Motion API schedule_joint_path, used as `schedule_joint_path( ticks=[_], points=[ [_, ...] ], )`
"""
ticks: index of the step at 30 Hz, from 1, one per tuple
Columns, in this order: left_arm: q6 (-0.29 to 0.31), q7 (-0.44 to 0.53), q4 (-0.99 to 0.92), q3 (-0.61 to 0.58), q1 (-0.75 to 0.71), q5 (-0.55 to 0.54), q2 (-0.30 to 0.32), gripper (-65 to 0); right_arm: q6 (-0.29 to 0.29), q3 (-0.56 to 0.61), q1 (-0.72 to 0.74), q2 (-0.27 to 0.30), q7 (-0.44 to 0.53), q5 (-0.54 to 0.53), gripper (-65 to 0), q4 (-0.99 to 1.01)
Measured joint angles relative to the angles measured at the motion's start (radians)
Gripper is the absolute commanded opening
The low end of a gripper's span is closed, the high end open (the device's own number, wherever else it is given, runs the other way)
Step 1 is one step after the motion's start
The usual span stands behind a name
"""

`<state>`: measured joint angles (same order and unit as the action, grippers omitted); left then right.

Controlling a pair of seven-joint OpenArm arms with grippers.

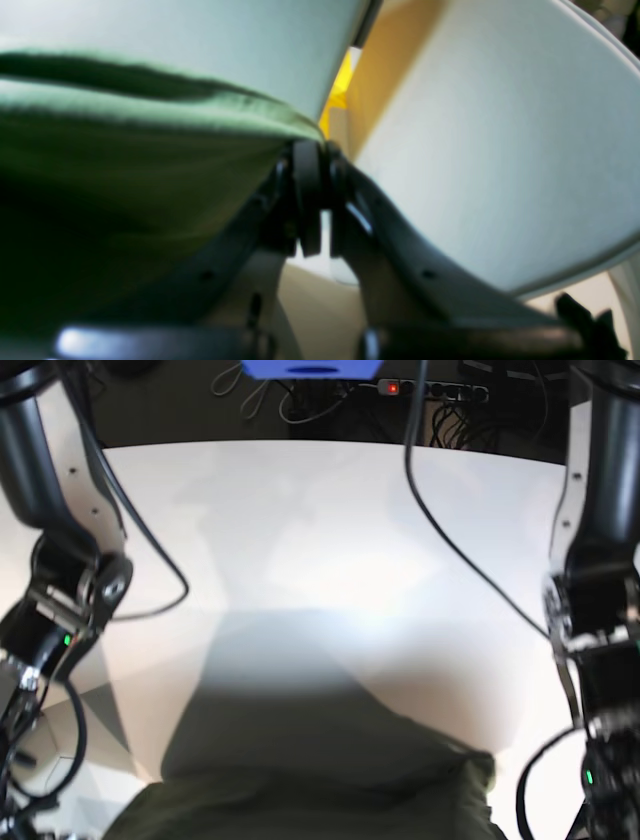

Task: Layout the t-shirt on the table in an organized manner, then fold the t-shirt properly
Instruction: 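Lift the shirt with both grippers and lay it open flat, then release the shirt corners and raise both grippers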

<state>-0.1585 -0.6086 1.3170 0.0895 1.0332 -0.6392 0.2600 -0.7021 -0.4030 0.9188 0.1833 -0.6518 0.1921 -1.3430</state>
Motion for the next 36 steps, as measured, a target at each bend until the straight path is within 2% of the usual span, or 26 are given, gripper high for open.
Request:
schedule_joint_path(
  ticks=[4, 8, 11, 14, 17, 20, 26, 28, 31, 36],
  points=[
    [0.0, -0.055, 0.146, 0.04, -0.236, 0.004, 0.013, -65.0, 0.0, -0.003, -0.235, -0.01, -0.01, 0.004, -65.0, -0.105],
    [0.004, -0.076, 0.272, 0.083, -0.478, 0.0, 0.021, -65.0, 0.0, -0.002, -0.452, -0.011, -0.008, -0.105, -65.0, -0.172],
    [0.0, -0.102, 0.375, 0.161, -0.639, -0.003, 0.013, -65.0, 0.0, 0.002, -0.575, -0.005, -0.005, -0.175, -65.0, -0.222],
    [0.014, -0.142, 0.472, 0.225, -0.821, -0.075, -0.002, -65.0, 0.002, -0.011, -0.698, -0.005, 0.002, -0.182, -65.0, -0.271],
    [0.025, -0.164, 0.497, 0.289, -0.999, -0.146, -0.033, -65.0, -0.002, -0.022, -0.792, -0.013, -0.007, -0.175, -65.0, -0.275],
    [0.016, -0.167, 0.485, 0.328, -1.172, -0.168, -0.065, -65.0, 0.0, -0.02, -0.871, -0.009, 0.002, -0.187, -65.0, -0.271],
    [0.016, -0.154, 0.486, 0.352, -1.3, -0.182, -0.075, -64.7, 0.0, -0.019, -0.911, -0.003, 0.0, -0.179, -65.0, -0.205],
    [0.016, -0.159, 0.491, 0.352, -1.337, -0.182, -0.075, -64.6, -0.001, -0.012, -0.914, 0.02, 0.006, -0.184, -64.3, -0.183],
    [0.016, -0.181, 0.509, 0.349, -1.383, -0.181, -0.075, -64.5, 0.0, -0.018, -0.914, 0.041, 0.008, -0.182, -54.7, -0.144],
    [0.02, -0.305, 0.515, 0.349, -1.384, -0.186, -0.075, -64.8, 0.0, -0.02, -0.935, 0.087, 0.005, -0.179, -38.0, -0.128]
  ],
)
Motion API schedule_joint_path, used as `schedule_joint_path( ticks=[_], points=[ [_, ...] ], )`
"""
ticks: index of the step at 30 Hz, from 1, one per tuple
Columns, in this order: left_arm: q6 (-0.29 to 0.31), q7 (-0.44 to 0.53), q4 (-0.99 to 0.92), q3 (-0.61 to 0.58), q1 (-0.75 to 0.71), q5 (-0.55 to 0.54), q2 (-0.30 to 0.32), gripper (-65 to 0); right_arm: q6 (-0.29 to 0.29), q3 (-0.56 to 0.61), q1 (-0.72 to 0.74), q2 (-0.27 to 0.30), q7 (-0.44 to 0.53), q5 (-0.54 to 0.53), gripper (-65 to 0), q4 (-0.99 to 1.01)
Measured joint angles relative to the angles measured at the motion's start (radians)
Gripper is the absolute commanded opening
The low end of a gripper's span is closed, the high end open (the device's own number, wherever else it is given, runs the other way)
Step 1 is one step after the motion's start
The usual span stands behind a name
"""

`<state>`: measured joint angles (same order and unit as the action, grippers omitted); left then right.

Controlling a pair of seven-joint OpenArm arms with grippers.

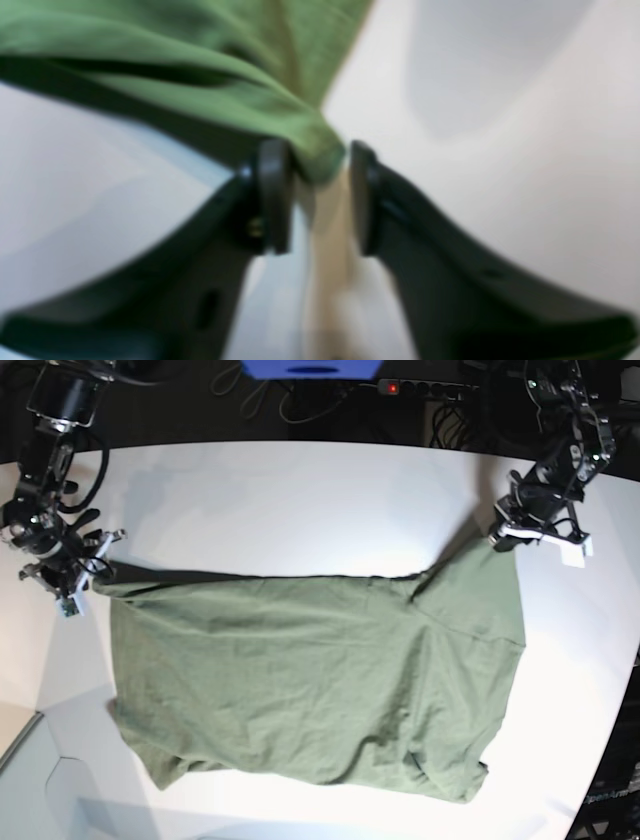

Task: Layout the t-shirt on the table in an organized manner, then fold the t-shirt properly
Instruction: 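Release the shirt corners and raise both grippers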

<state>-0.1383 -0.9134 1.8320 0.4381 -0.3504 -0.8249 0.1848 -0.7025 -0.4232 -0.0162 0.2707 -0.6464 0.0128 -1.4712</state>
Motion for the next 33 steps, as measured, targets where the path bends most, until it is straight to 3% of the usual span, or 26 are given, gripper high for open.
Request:
schedule_joint_path(
  ticks=[3, 10, 19, 24, 33],
  points=[
    [0.0, -0.015, -0.001, 0.001, -0.002, 0.001, -0.002, -64.8, 0.0, -0.055, -0.011, -0.008, -0.002, -0.003, -34.6, -0.023],
    [0.0, -0.026, 0.005, 0.005, 0.0, 0.0, 0.0, -64.5, 0.0, -0.152, -0.001, -0.019, -0.001, -0.003, -34.4, -0.043],
    [0.0, -0.03, 0.004, 0.005, -0.004, 0.0, 0.005, -64.5, 0.0, -0.155, -0.006, -0.031, 0.0, -0.002, -34.4, -0.043],
    [0.001, -0.137, -0.001, 0.005, -0.002, 0.001, 0.009, -64.4, 0.0, -0.153, -0.01, -0.053, -0.001, -0.003, -34.4, -0.043],
    [0.002, -0.138, -0.172, 0.005, 0.049, 0.0, 0.008, -64.7, 0.0, -0.15, -0.009, -0.069, -0.004, -0.003, -34.4, -0.043]
  ],
)
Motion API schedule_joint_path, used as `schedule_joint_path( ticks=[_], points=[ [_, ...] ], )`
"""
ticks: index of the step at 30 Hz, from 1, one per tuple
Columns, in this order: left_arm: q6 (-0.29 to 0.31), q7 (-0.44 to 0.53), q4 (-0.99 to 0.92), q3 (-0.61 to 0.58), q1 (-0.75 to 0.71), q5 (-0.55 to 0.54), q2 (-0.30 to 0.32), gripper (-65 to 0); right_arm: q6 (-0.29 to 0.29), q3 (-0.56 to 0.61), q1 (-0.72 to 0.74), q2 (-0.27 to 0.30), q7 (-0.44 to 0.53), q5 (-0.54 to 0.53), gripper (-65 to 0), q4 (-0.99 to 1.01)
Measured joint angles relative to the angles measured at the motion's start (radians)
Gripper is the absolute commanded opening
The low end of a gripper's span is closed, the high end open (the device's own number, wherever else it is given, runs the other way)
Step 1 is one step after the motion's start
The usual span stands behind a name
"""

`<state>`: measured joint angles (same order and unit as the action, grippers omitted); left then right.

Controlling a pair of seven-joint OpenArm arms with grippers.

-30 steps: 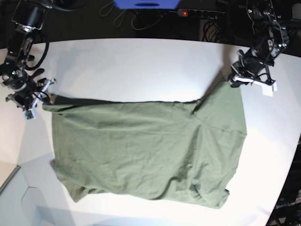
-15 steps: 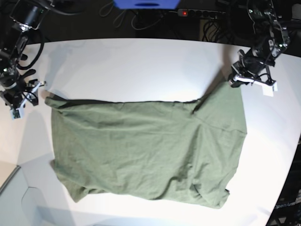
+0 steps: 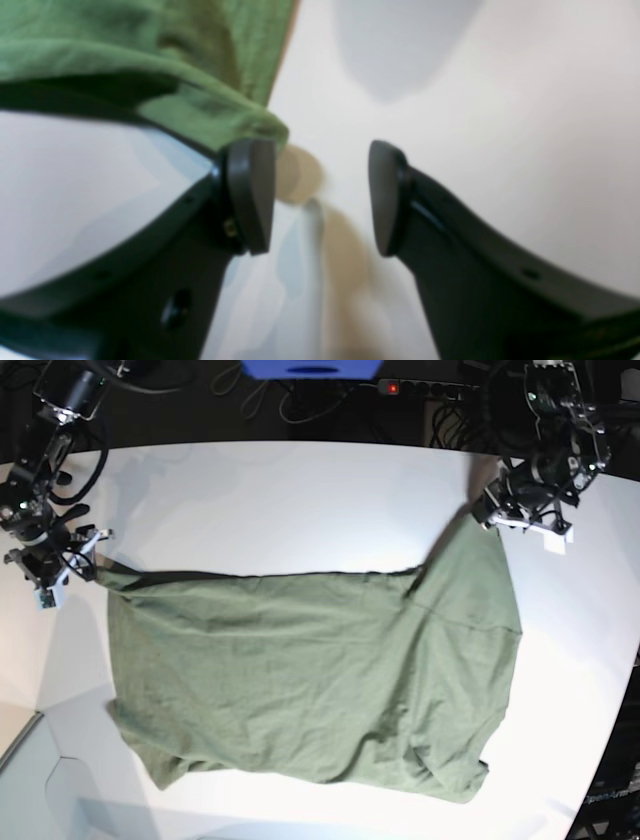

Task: Layout the t-shirt on the table in an organized manner, then fold the t-shirt properly
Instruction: 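Release the shirt corners and raise both grippers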

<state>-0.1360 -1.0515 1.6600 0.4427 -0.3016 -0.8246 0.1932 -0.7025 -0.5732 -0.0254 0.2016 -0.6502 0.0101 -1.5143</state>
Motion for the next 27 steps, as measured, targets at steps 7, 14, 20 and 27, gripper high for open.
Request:
schedule_joint_path(
  ticks=[7, 14, 20, 27],
  points=[
    [0.0, -0.024, -0.027, -0.001, 0.017, 0.004, 0.015, -64.6, 0.0, 0.0, 0.0, 0.0, 0.0, 0.0, -34.4, 0.0],
    [0.001, -0.041, -0.021, 0.001, 0.035, 0.0, 0.045, -48.9, 0.0, -0.001, 0.0, 0.0, -0.001, 0.0, -34.4, 0.0],
    [0.006, -0.042, 0.001, 0.001, 0.031, -0.023, 0.042, -4.8, 0.0, -0.003, 0.0, 0.001, -0.001, 0.0, -34.4, 0.0],
    [0.008, -0.046, 0.189, 0.078, 0.06, -0.124, 0.064, 0.0, 0.0, -0.003, 0.006, 0.005, -0.003, 0.003, -34.4, -0.011]
  ],
)
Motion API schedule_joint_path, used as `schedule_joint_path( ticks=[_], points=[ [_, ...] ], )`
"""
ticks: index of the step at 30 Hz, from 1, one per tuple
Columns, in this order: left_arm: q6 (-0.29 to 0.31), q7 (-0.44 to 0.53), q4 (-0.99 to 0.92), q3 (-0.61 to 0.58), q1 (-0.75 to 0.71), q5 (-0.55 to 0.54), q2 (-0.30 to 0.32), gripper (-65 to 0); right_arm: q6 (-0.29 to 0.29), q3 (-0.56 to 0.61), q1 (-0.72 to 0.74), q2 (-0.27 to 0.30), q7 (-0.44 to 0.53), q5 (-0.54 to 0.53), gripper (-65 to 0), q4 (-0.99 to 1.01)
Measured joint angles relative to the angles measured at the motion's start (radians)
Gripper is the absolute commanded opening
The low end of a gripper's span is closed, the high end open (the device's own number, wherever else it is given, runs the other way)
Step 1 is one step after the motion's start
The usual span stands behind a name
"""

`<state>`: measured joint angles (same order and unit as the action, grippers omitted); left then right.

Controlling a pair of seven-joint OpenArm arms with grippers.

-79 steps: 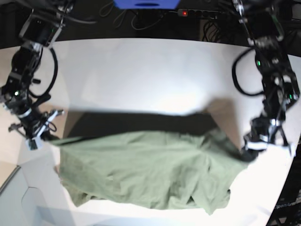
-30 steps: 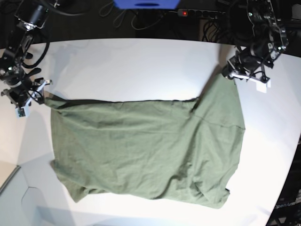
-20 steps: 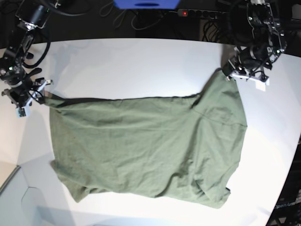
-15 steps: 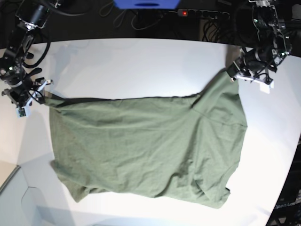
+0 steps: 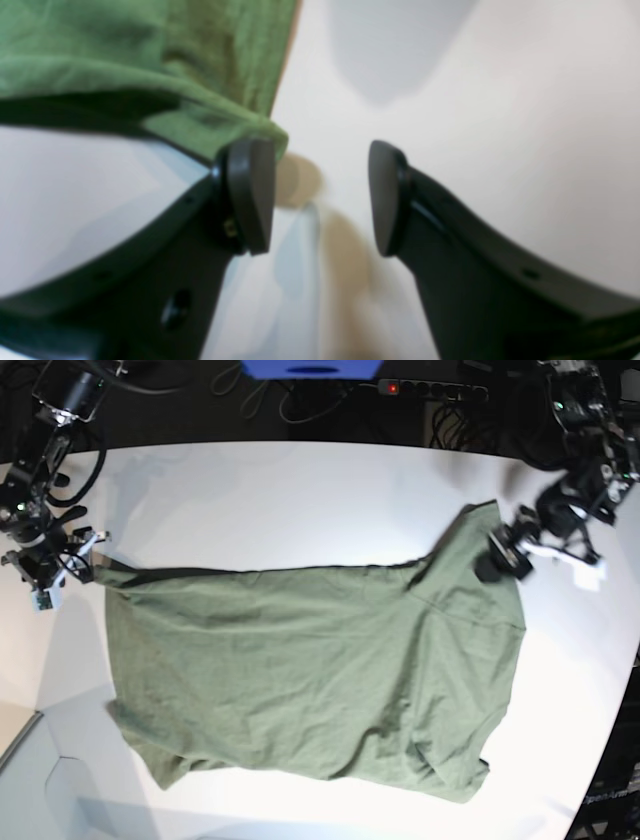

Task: Layout the t-shirt on the table in an organized manner, then fold the t-shirt properly
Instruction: 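Release the shirt corners and raise both grippers, then grasp the shirt body with both grippers and drag it toward the robot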

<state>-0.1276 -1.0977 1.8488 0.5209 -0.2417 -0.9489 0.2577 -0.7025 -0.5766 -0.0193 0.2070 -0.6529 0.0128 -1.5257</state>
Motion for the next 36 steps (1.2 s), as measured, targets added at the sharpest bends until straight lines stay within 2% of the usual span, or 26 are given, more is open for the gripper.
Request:
schedule_joint_path(
  ticks=[3, 6, 11, 15, 16, 18, 21, 23, 25, 27, 29, 32, 36],
  points=[
    [0.001, 0.01, -0.017, 0.02, 0.161, -0.009, 0.005, 0.0, 0.0, 0.001, 0.0, -0.006, 0.002, -0.003, -34.4, -0.059],
    [0.002, 0.009, -0.151, 0.006, 0.307, -0.007, 0.007, 0.0, 0.0, 0.003, 0.005, -0.045, 0.007, -0.002, -34.4, -0.098],
    [-0.027, 0.006, -0.373, -0.096, 0.496, 0.142, 0.008, 0.0, 0.001, 0.01, -0.009, -0.077, -0.01, 0.003, -34.4, -0.142],
    [-0.026, 0.122, -0.48, -0.249, 0.637, 0.272, 0.011, 0.0, 0.004, 0.035, -0.048, -0.13, -0.005, -0.005, -34.5, -0.199],
    [-0.026, 0.161, -0.505, -0.298, 0.662, 0.285, 0.01, -1.9, 0.003, 0.047, -0.06, -0.15, -0.01, 0.002, -34.5, -0.217],
    [-0.026, 0.241, -0.571, -0.404, 0.714, 0.354, 0.011, -11.7, 0.004, 0.086, -0.083, -0.188, -0.015, 0.007, -34.8, -0.263],
    [-0.026, 0.322, -0.661, -0.539, 0.792, 0.428, 0.009, -35.5, 0.003, 0.18, -0.108, -0.225, -0.011, -0.002, -39.8, -0.327],
    [-0.024, 0.377, -0.749, -0.599, 0.855, 0.478, 0.0, -51.7, 0.002, 0.257, -0.126, -0.243, -0.002, -0.009, -45.6, -0.357],
    [-0.026, 0.433, -0.846, -0.634, 0.906, 0.537, -0.012, -65.0, 0.001, 0.322, -0.132, -0.259, -0.01, -0.002, -52.7, -0.36],
    [-0.026, 0.492, -0.927, -0.641, 0.925, 0.573, -0.035, -63.9, 0.001, 0.374, -0.128, -0.279, -0.012, 0.005, -59.8, -0.359],
    [-0.022, 0.526, -1.004, -0.645, 0.931, 0.619, -0.047, -61.6, 0.001, 0.406, -0.124, -0.301, -0.008, 0.002, -64.0, -0.357],
    [-0.026, 0.594, -1.104, -0.644, 0.929, 0.674, -0.042, -64.7, 0.0, 0.449, -0.106, -0.307, -0.01, 0.003, -64.9, -0.307],
    [-0.026, 0.664, -1.204, -0.644, 0.926, 0.686, -0.04, -64.8, 0.0, 0.451, -0.061, -0.306, -0.003, 0.004, -64.9, -0.178]
  ],
)
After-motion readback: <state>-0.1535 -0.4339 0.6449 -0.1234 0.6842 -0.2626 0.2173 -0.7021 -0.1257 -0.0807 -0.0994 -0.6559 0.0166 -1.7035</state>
